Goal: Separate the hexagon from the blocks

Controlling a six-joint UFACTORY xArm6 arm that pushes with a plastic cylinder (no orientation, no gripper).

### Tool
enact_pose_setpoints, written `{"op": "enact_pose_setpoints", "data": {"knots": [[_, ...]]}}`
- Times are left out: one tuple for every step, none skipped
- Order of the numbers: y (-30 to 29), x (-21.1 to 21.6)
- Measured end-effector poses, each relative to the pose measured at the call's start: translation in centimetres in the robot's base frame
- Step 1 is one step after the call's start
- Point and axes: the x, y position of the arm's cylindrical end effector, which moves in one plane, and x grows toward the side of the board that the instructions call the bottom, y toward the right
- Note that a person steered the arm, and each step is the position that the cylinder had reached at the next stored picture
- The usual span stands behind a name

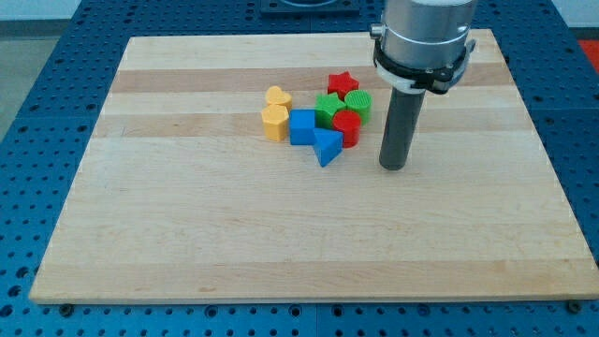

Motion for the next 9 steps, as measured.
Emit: {"op": "enact_pose_setpoints", "data": {"knots": [[0.0, 0.0], [-0.7, 0.1], [-1.4, 0.2], [-1.4, 0.2], [-1.5, 0.4], [-3.2, 1.3], [-5.9, 3.4], [-8.8, 5.5], [-10.4, 3.5]]}}
